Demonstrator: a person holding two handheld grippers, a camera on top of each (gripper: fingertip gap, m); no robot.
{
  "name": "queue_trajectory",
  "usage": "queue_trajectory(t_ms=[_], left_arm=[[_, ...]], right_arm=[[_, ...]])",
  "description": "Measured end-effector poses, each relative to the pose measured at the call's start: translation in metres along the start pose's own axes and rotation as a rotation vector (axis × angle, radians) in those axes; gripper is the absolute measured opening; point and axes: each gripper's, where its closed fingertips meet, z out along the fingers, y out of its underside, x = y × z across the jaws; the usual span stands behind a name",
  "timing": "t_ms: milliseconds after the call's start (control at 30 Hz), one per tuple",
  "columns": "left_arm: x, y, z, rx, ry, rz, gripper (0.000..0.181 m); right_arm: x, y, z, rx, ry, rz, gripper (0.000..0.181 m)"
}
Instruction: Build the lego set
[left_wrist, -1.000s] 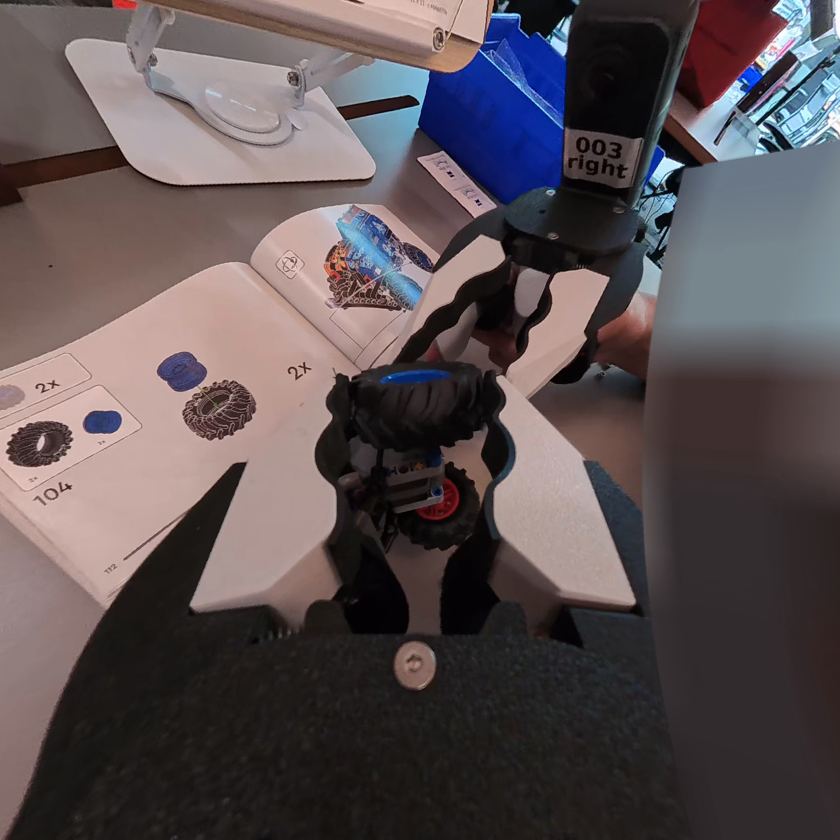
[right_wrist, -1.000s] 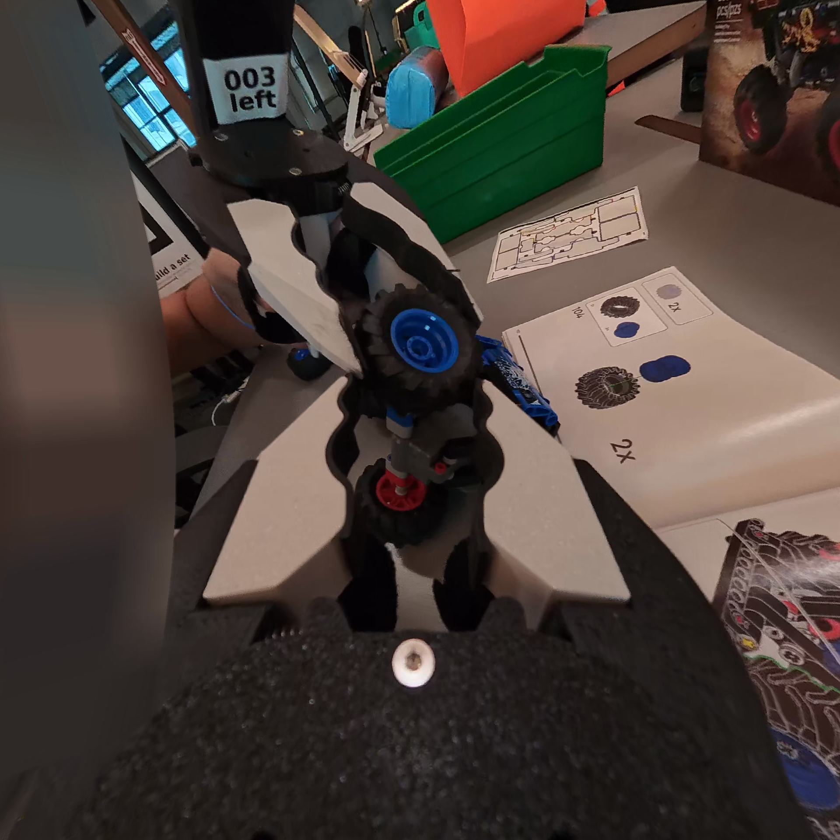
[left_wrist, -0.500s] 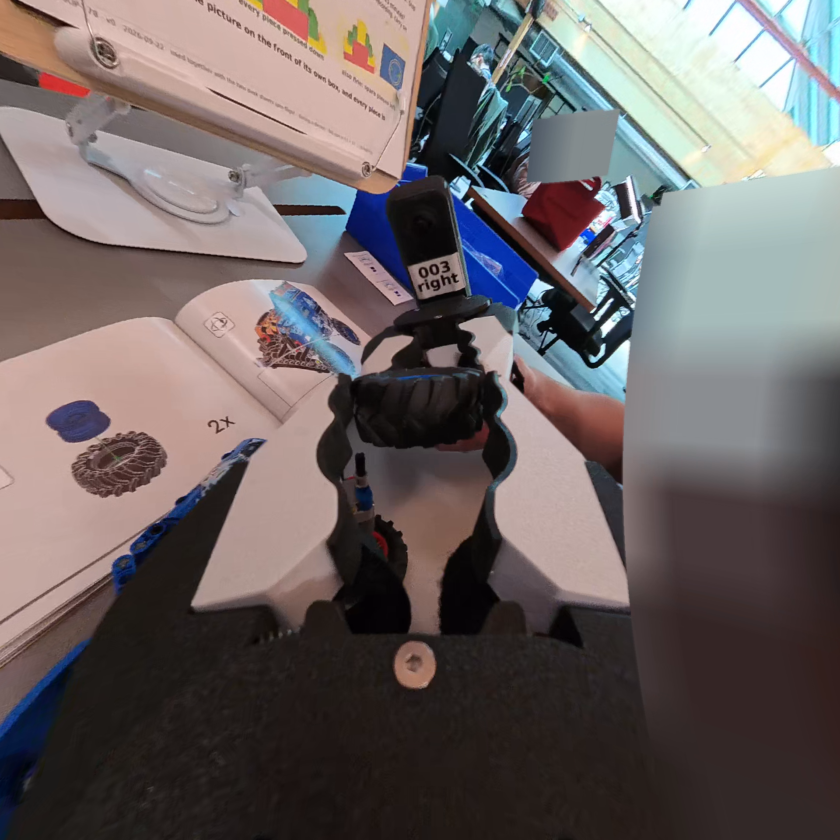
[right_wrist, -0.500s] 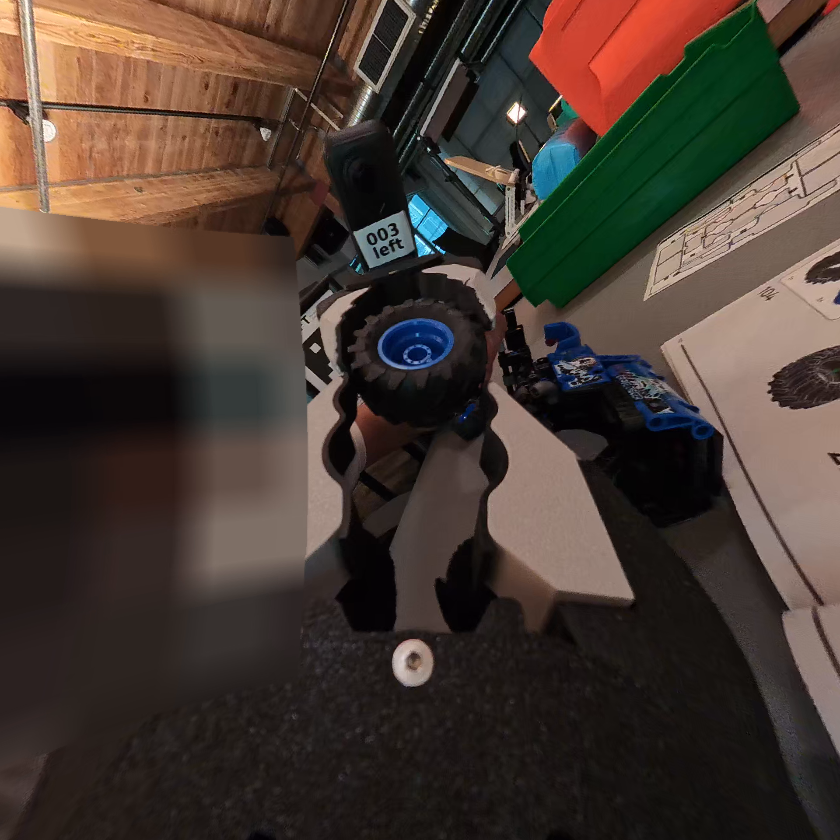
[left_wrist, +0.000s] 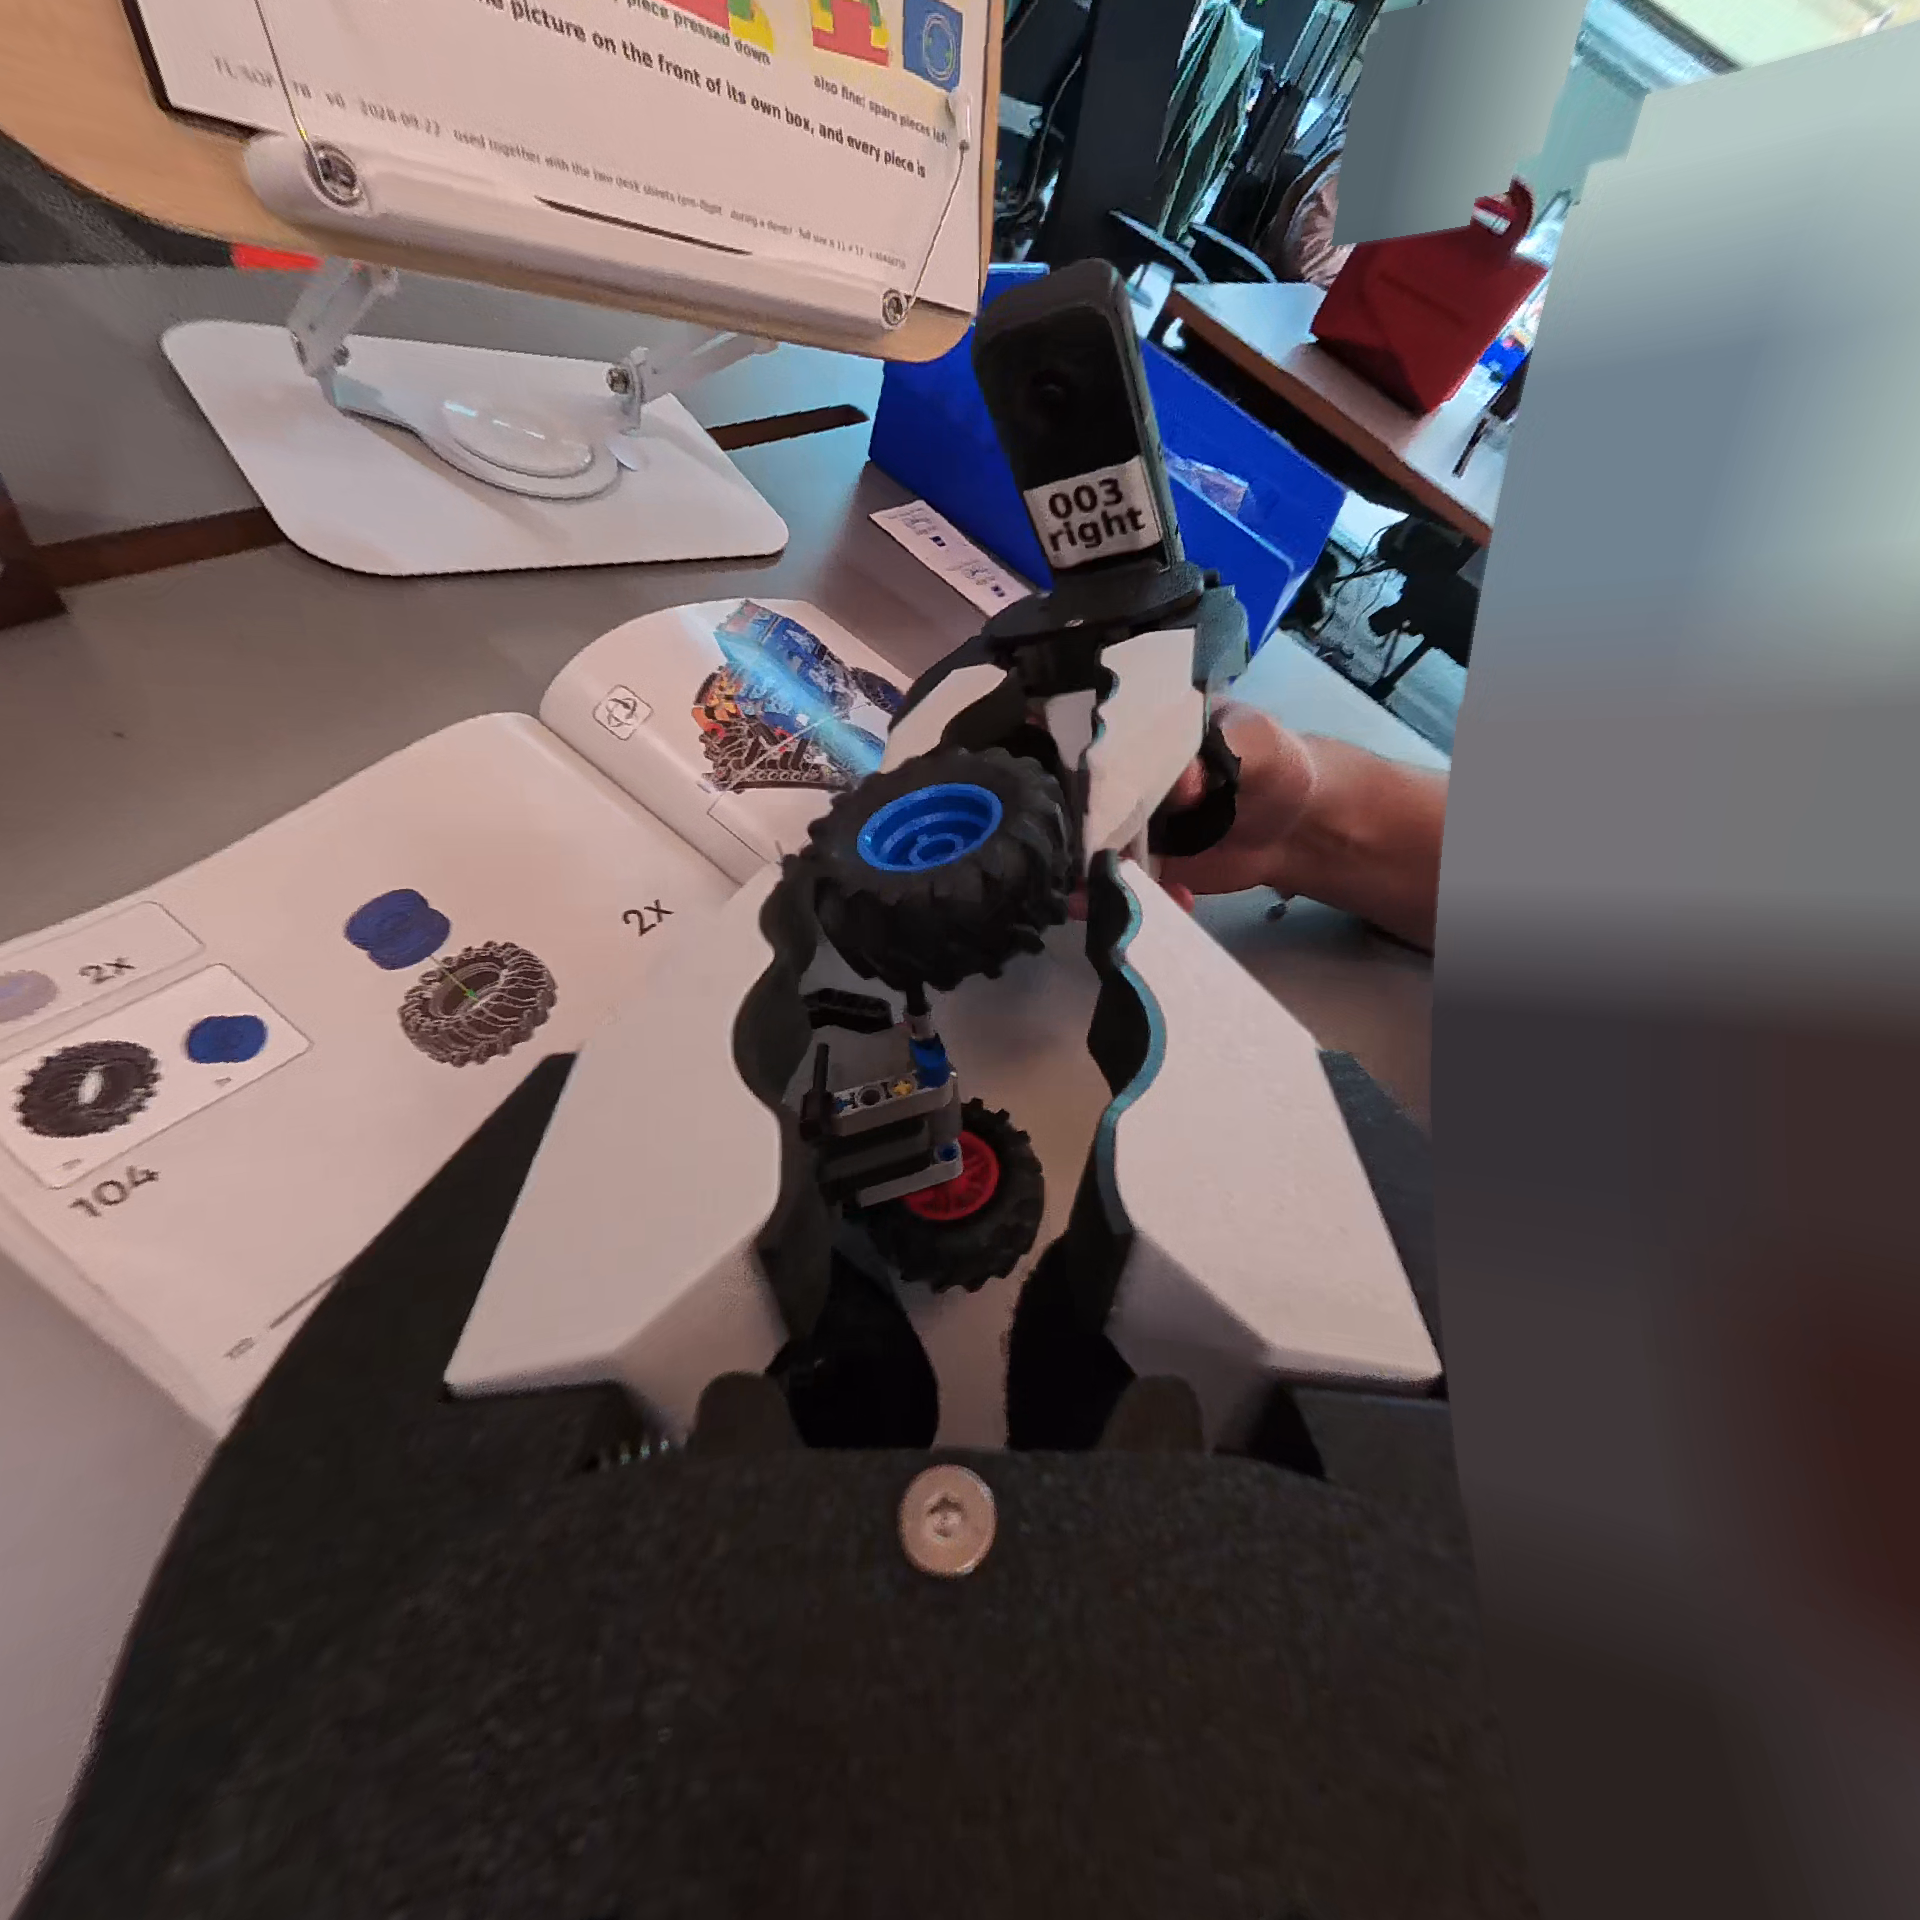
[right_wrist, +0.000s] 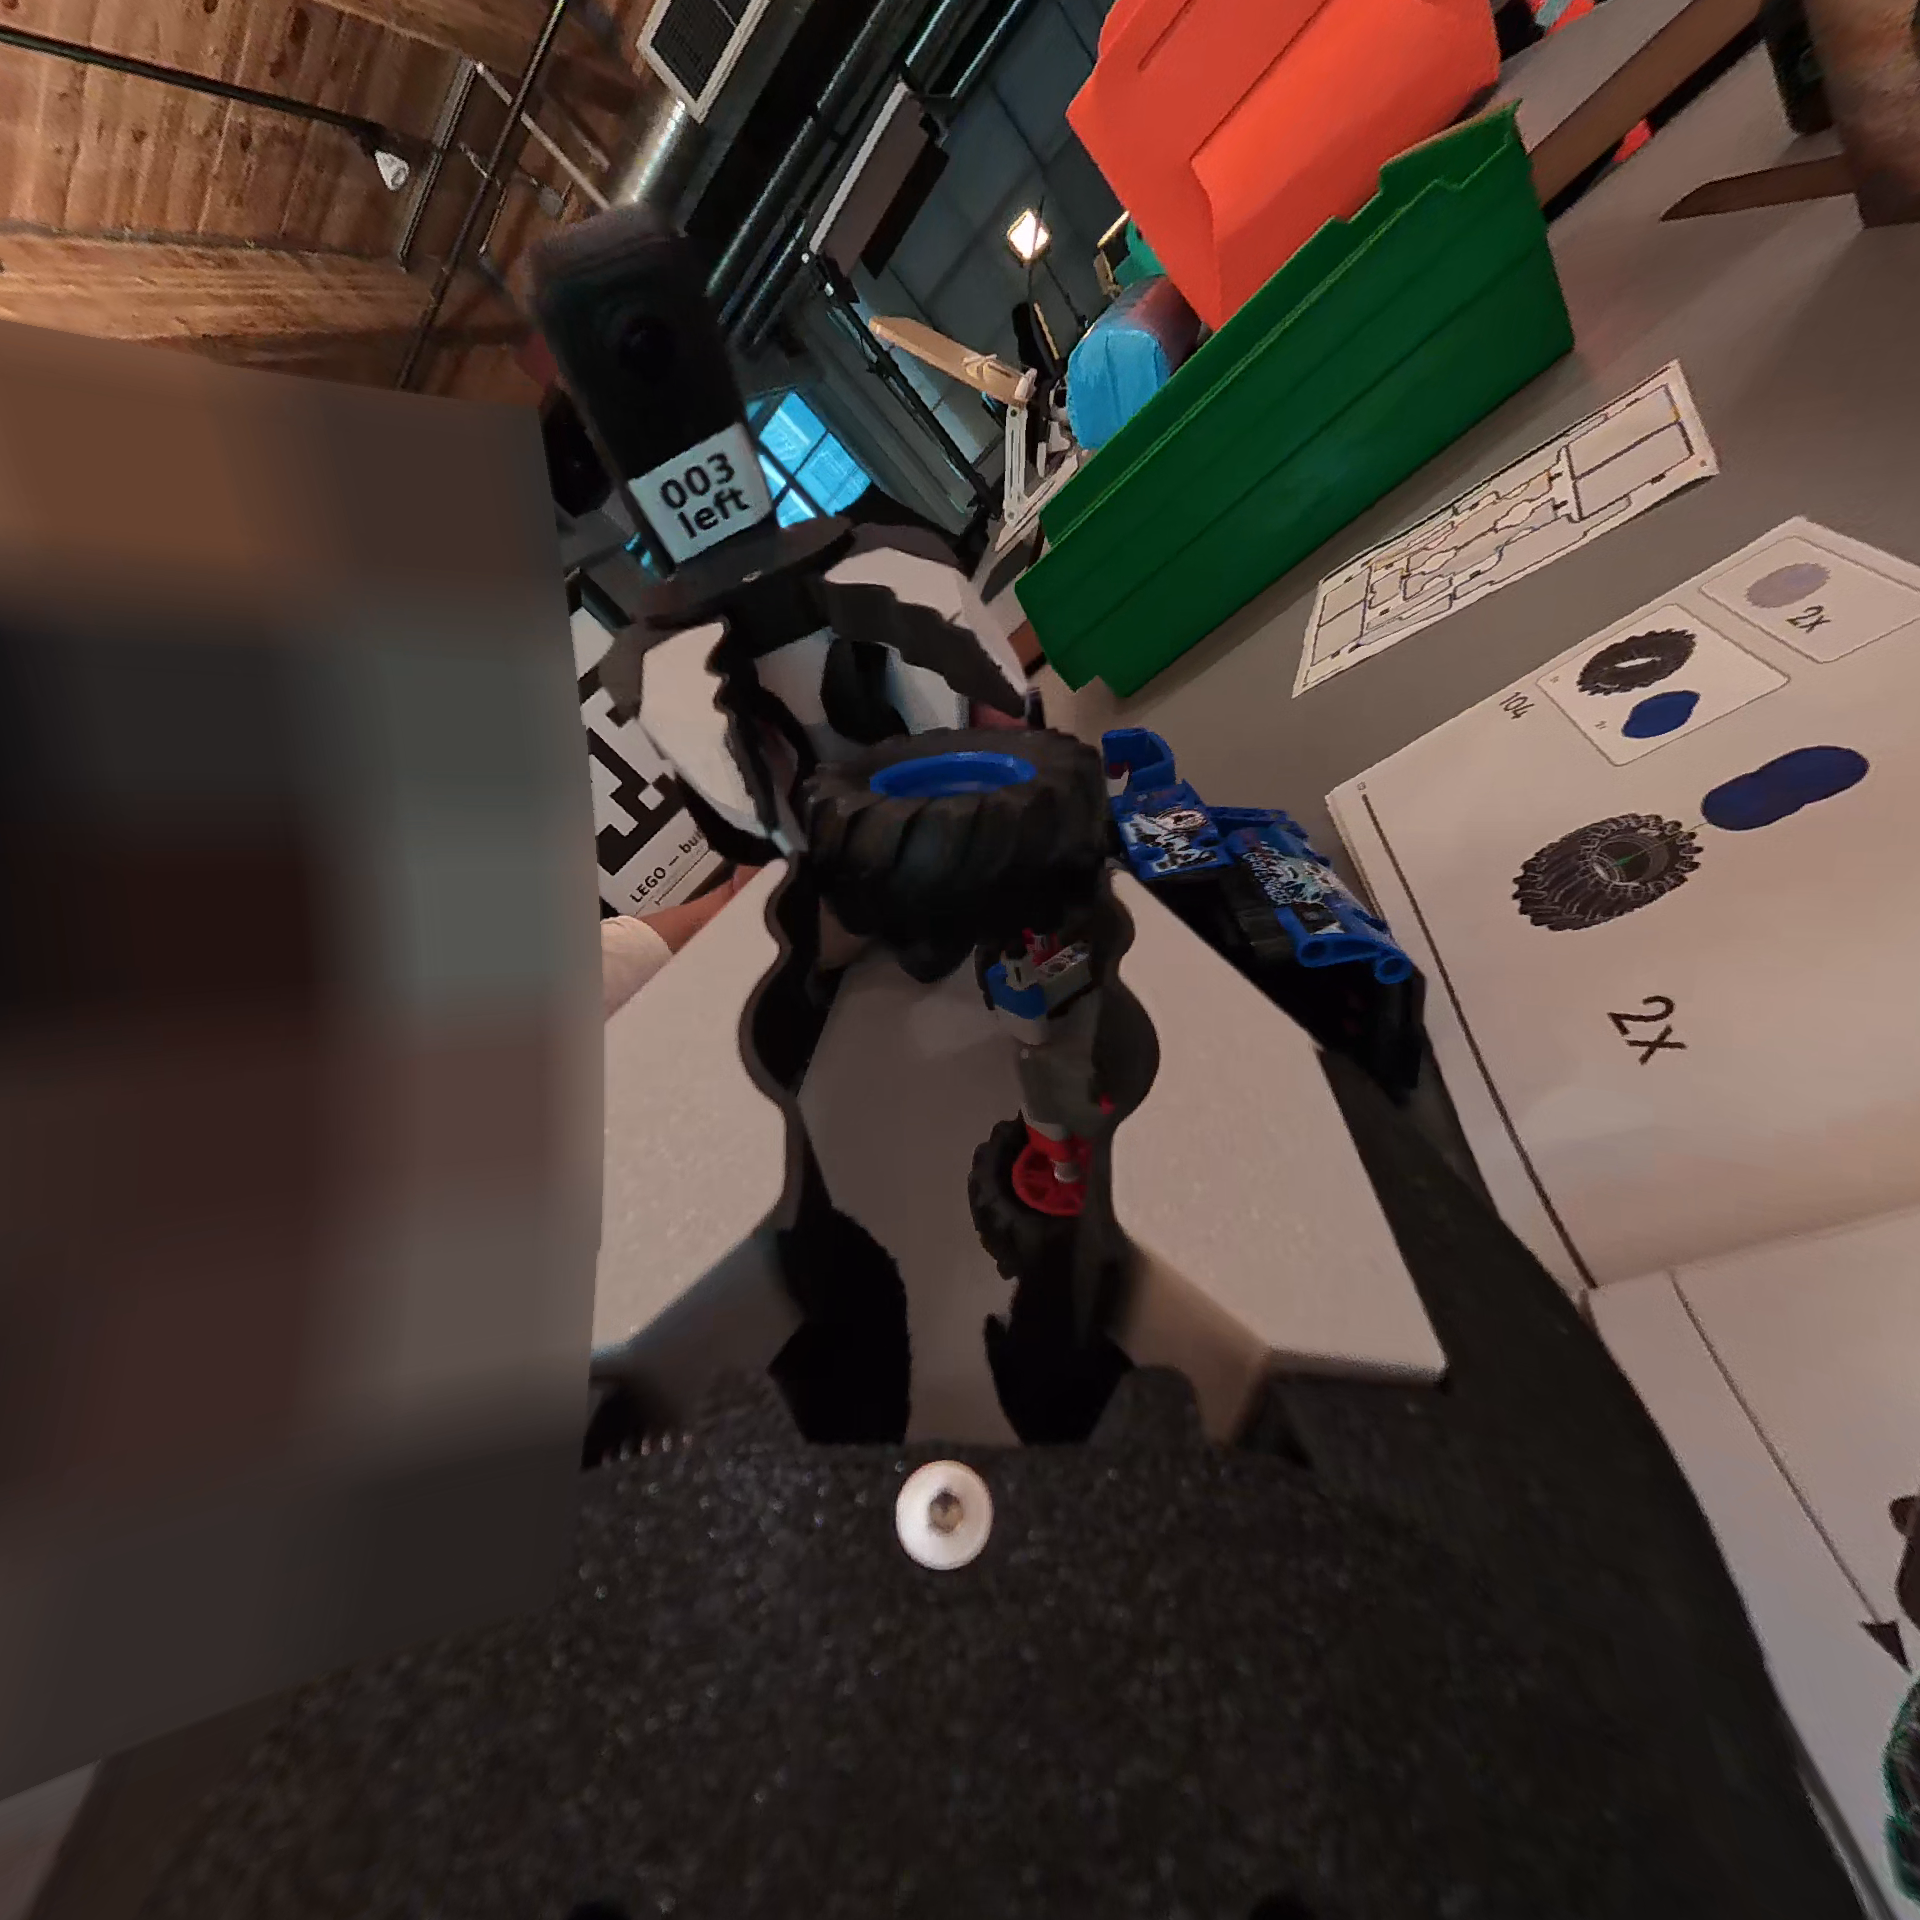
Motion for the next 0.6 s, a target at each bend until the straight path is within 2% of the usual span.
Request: queue_trajectory(t_ms=[100, 200, 400, 600], left_arm=[[-0.004, 0.013, 0.003, -0.089, -0.069, 0.071, 0.052], [-0.008, 0.017, 0.005, -0.1, -0.113, 0.101, 0.052], [-0.01, 0.022, 0.005, -0.13, -0.12, 0.086, 0.048], [-0.01, 0.026, 0.003, -0.15, -0.13, 0.088, 0.047]], right_arm=[[0.008, 0.004, 0.002, -0.02, 0.034, 0.028, 0.055], [0.005, 0.007, 0.005, -0.022, 0.025, 0.024, 0.053], [0.009, 0.011, 0.006, -0.047, 0.075, -0.032, 0.052], [0.01, 0.015, 0.009, -0.065, 0.058, -0.004, 0.052]])
